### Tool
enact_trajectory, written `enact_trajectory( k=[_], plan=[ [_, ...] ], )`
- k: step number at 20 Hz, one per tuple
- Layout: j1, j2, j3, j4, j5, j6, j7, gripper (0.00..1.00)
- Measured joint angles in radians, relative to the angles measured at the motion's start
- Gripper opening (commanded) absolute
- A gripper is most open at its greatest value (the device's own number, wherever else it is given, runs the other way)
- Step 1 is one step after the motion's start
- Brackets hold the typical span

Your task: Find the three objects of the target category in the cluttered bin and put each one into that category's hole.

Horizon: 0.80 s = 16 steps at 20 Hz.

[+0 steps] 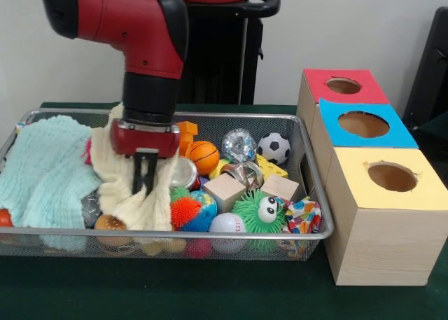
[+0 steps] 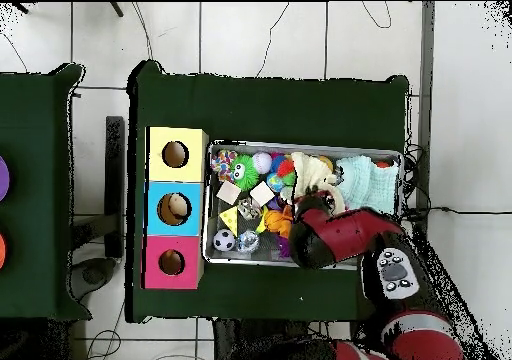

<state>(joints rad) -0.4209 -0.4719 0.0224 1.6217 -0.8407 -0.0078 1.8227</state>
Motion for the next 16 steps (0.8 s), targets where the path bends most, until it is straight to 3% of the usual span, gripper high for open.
enact_trajectory(
  k=[6,16],
  plan=[
    [0.085,-0.02,-0.043,0.103,0.113,0.001,0.0,0.0],
    [0.112,-0.045,-0.067,0.229,0.229,0.001,0.0,0.0]
  ],
)
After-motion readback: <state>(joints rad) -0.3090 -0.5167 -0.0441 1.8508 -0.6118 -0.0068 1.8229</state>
